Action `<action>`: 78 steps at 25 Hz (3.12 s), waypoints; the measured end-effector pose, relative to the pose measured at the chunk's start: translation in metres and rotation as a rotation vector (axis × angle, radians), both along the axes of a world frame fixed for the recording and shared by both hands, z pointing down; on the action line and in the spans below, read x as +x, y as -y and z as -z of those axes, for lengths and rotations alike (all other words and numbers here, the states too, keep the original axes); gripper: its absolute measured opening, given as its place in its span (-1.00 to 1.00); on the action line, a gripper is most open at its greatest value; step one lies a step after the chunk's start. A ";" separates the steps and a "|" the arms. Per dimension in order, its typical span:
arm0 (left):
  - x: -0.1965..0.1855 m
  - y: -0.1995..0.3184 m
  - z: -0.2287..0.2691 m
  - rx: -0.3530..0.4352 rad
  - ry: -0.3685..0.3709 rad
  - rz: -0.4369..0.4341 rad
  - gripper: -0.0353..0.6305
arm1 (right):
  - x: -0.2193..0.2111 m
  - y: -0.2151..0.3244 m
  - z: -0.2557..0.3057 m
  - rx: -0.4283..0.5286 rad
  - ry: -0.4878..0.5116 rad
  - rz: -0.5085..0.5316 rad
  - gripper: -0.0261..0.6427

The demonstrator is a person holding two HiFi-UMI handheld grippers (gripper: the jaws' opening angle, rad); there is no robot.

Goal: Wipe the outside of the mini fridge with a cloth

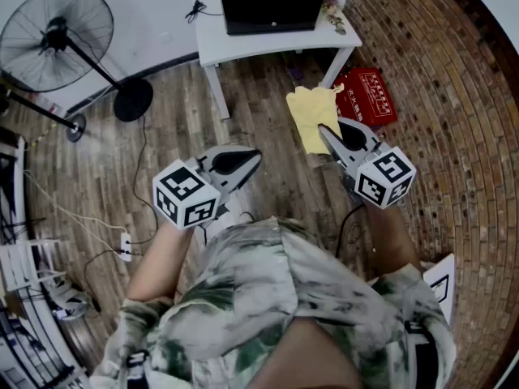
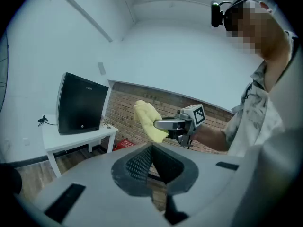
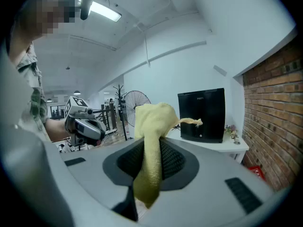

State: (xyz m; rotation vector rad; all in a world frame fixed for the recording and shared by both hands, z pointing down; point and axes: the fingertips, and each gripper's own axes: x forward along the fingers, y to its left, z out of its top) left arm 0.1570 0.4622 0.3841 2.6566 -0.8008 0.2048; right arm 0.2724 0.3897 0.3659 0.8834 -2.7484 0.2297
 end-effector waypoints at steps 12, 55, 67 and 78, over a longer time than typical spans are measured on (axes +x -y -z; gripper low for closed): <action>-0.026 0.007 0.004 0.009 -0.004 -0.115 -0.82 | -0.045 0.015 -0.002 -0.058 0.001 -0.009 -0.65; 0.083 0.388 0.138 0.151 -0.064 -0.159 -0.48 | -0.146 0.517 0.218 0.282 -0.312 0.328 -0.64; 0.015 0.454 0.140 0.144 -0.066 -0.252 -0.48 | -0.273 0.584 0.188 0.252 -0.508 0.384 -0.64; -0.020 0.491 0.125 0.116 -0.076 -0.378 -0.48 | -0.252 0.650 0.140 0.128 -0.651 0.293 -0.64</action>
